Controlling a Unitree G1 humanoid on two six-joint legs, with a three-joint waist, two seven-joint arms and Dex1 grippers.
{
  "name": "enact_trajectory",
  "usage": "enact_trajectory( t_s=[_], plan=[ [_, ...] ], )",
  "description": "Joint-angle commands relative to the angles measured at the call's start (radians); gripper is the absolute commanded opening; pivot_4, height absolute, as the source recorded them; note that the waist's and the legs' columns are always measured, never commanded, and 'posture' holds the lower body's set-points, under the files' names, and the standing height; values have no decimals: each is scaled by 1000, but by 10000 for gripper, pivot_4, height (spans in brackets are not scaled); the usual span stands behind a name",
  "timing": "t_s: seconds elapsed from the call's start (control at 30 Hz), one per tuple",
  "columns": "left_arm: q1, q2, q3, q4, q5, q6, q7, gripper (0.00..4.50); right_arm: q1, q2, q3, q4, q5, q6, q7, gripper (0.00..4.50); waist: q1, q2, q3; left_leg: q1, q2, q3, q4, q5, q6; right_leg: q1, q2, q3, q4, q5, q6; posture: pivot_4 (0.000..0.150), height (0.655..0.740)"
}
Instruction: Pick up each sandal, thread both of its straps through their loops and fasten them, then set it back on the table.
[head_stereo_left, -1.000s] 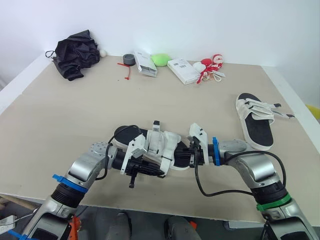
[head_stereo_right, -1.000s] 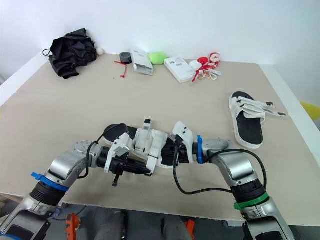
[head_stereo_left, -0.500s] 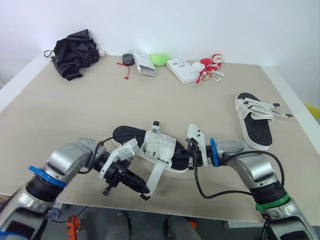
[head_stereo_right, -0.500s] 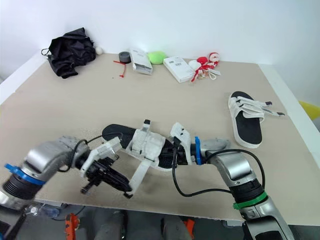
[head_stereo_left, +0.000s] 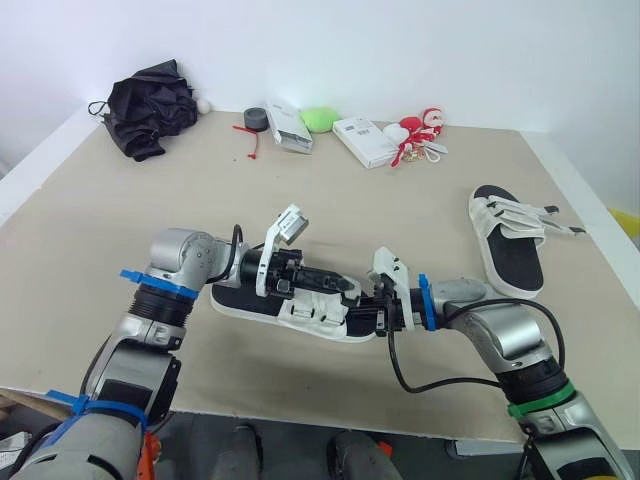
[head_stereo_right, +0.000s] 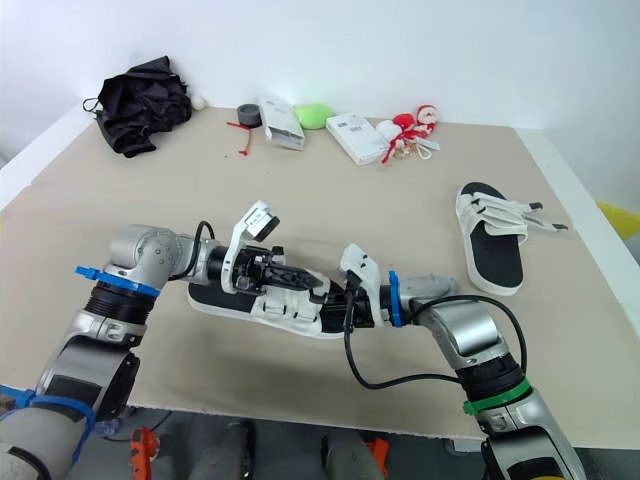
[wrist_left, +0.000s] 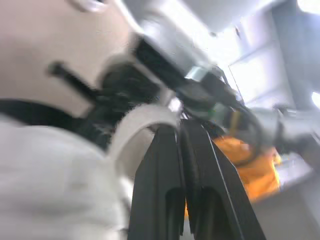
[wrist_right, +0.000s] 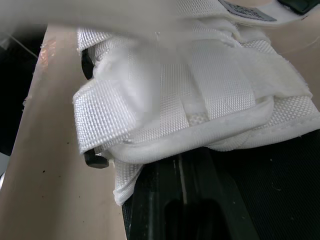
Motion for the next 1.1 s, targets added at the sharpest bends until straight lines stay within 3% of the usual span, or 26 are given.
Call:
enact_trajectory(
  t_s=[0.03, 0.17, 0.27, 0.33, 0.53, 0.6, 0.63, 0.67, 1.1],
  plan=[
    [-52, -57, 53, 144, 60, -27, 120, 1193, 21, -7, 17, 14, -20, 17, -22, 0, 1, 0, 0, 0, 0, 0, 0, 0, -1, 0, 0, 0, 0, 0, 0, 1500, 7322],
    [-67, -107, 127, 239, 90, -34, 246, 1193, 28, -10, 12, 4, -16, 22, -28, 0, 1, 0, -1, 1, 0, 0, 0, 1, -1, 1, 0, 0, 0, 1, 1, 1500, 7322],
    [-61, -124, 159, 279, 131, -69, 345, 10362, 38, -13, 10, -4, -13, 25, -31, 0, 1, 1, -1, 2, -1, 0, 0, 2, -1, 3, -1, 0, 0, 2, 1, 1500, 7322],
    [-46, -118, 144, 246, 147, -69, 364, 13788, 41, -15, 10, -5, -11, 25, -32, 0, 1, 1, -1, 3, -1, 0, 0, 2, -1, 3, -1, 1, 0, 2, 1, 1500, 7322],
    [-35, -99, 139, 159, 147, -58, 372, 33519, 34, -14, 16, 3, -12, 26, -26, 0, 0, 1, -2, 4, -2, 1, -1, 3, -2, 3, -1, 2, 0, 3, 3, 1500, 7322],
    [-57, -99, 167, 171, 136, -68, 368, 34663, 28, -12, 20, 8, -13, 25, -23, 0, 0, 1, -2, 4, -2, 1, -2, 3, -2, 3, -1, 2, 0, 3, 3, 1500, 7322],
    [-67, -99, 178, 178, 133, -78, 361, 41526, 26, -11, 22, 10, -13, 23, -21, 0, 0, 1, -2, 4, -2, 1, -2, 3, -2, 3, -1, 2, 0, 3, 2, 1500, 7322],
    [-85, -98, 195, 198, 127, -78, 354, 43072, 23, -10, 23, 12, -14, 23, -20, 0, 0, 1, -2, 4, -2, 1, -2, 3, -2, 3, -1, 2, 0, 3, 2, 1500, 7322],
    [-190, -122, 100, 311, 166, -140, 160, 43072, 24, -7, 24, 12, -17, 22, -19, 0, -1, 1, -1, 1, -2, 1, -2, 3, -2, 0, -1, 2, 0, 3, 3, 1500, 7322]
  ],
)
